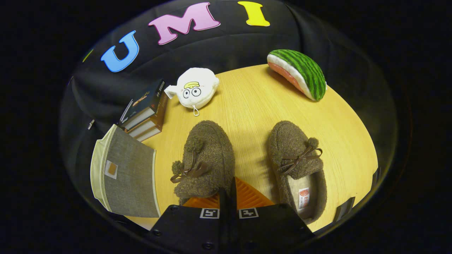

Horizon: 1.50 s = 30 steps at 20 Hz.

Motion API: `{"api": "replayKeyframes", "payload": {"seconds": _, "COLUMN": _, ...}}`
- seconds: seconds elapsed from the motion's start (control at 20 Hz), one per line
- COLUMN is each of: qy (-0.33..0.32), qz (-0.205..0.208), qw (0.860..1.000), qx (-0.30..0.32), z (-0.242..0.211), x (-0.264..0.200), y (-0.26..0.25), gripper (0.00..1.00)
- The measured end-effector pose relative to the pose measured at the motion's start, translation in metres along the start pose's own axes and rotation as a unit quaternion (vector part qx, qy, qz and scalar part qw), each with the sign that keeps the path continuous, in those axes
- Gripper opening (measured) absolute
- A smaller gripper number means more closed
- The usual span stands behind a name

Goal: Open the storage box then place both shoes into the box .Put the left shoe in first, then the right shoe, with the right side of both shoes facing outward in a uniform manner.

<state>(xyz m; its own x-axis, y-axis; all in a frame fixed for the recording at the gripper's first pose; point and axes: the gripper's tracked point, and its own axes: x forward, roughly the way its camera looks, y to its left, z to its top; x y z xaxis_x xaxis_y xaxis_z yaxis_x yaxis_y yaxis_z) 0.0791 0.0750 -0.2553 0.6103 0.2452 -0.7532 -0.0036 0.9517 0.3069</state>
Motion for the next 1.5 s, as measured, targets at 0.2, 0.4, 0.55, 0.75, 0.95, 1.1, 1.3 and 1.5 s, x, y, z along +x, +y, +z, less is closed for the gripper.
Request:
{"api": "replayKeyframes", "payload": {"seconds": 0.2, "qy": -0.032, "qz": 0.025, "qw": 0.999, "qx": -0.015, "z": 0.034, "x": -0.049, "y": 0.033, "gripper": 0.05}}
{"api": "replayKeyframes", "payload": {"seconds": 0.4, "qy": -0.058, "qz": 0.062, "qw": 0.996, "qx": -0.018, "z": 0.065, "x": -0.087, "y": 0.084, "gripper": 0.05}}
{"api": "replayKeyframes", "payload": {"seconds": 0.55, "qy": -0.074, "qz": 0.088, "qw": 0.993, "qx": -0.024, "z": 0.09, "x": -0.107, "y": 0.126, "gripper": 0.05}}
{"api": "replayKeyframes", "payload": {"seconds": 0.75, "qy": -0.076, "qz": 0.128, "qw": 0.988, "qx": -0.046, "z": 0.086, "x": -0.112, "y": 0.196, "gripper": 0.05}}
{"api": "replayKeyframes", "payload": {"seconds": 0.95, "qy": -0.064, "qz": 0.15, "qw": 0.986, "qx": -0.044, "z": 0.072, "x": -0.1, "y": 0.257, "gripper": 0.05}}
{"api": "replayKeyframes", "payload": {"seconds": 1.1, "qy": -0.058, "qz": 0.153, "qw": 0.986, "qx": -0.025, "z": 0.061, "x": -0.085, "y": 0.293, "gripper": 0.05}}
{"api": "replayKeyframes", "payload": {"seconds": 1.3, "qy": -0.058, "qz": 0.142, "qw": 0.988, "qx": -0.007, "z": 0.046, "x": -0.061, "y": 0.323, "gripper": 0.05}}
{"api": "replayKeyframes", "payload": {"seconds": 1.5, "qy": -0.053, "qz": 0.127, "qw": 0.99, "qx": -0.015, "z": 0.025, "x": -0.037, "y": 0.34, "gripper": 0.05}}
